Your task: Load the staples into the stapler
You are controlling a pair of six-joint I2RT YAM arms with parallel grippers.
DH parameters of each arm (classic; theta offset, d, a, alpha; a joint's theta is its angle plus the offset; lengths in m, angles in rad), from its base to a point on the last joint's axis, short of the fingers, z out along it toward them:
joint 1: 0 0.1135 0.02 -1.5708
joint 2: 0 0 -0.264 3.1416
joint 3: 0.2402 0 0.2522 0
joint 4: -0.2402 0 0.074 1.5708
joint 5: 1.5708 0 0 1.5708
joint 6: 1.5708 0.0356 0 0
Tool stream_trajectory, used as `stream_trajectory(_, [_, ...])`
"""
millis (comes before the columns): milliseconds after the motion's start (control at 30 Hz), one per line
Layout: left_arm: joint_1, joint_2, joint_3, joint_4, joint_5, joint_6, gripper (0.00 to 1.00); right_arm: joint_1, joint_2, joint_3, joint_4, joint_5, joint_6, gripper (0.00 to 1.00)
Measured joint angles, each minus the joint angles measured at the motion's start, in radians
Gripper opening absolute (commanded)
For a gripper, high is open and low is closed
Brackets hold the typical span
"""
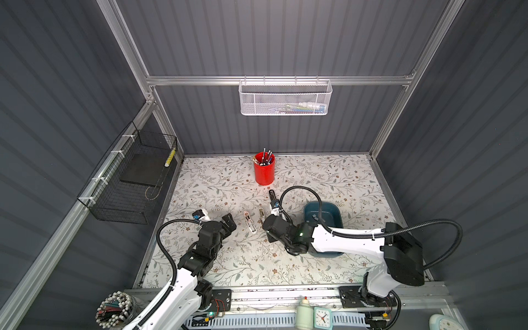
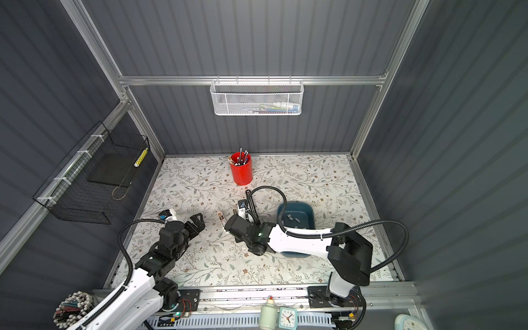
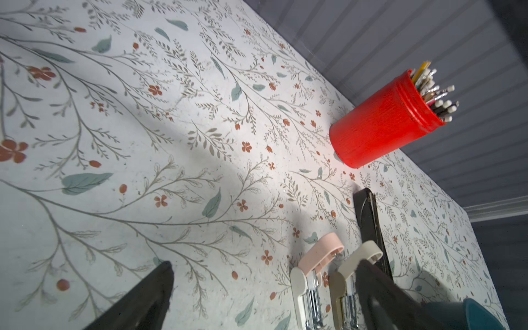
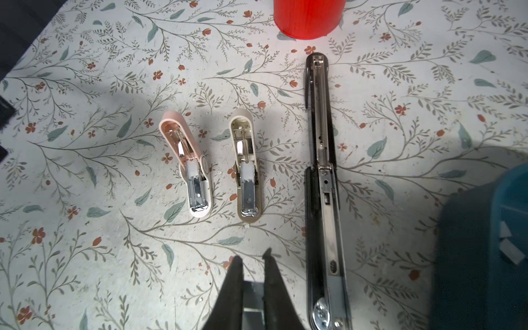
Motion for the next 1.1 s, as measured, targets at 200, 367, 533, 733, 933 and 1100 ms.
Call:
stream_trajectory(200, [0.000, 0.001, -0.018, 0.005, -0.039, -0.014, 1.00, -0.025, 0.024, 0.004, 0.064, -0.016, -0.048, 0.13])
stream_trajectory(367, [0.000, 0.020, -0.018, 0.053, 0.029, 0.032, 1.00, -0.047, 0.058, 0.004, 0.133, -0.029, -0.085, 0.11])
stream_trajectory(533, [0.000, -0.003, -0.023, 0.101, 0.074, 0.065, 1.00, -0.058, 0.098, -0.003, 0.219, -0.046, -0.115, 0.10])
stream_trajectory(733, [0.000, 0.003, -0.025, 0.110, 0.088, 0.073, 1.00, -0.066, 0.120, -0.024, 0.299, -0.061, -0.142, 0.10])
stream_trajectory(933, [0.000, 0.018, -0.025, 0.111, 0.091, 0.080, 1.00, -0.066, 0.121, -0.035, 0.329, -0.066, -0.153, 0.09])
stream_trajectory(1100, [0.000, 0.017, -0.025, 0.113, 0.090, 0.081, 1.00, -0.066, 0.116, -0.042, 0.332, -0.071, -0.152, 0.09])
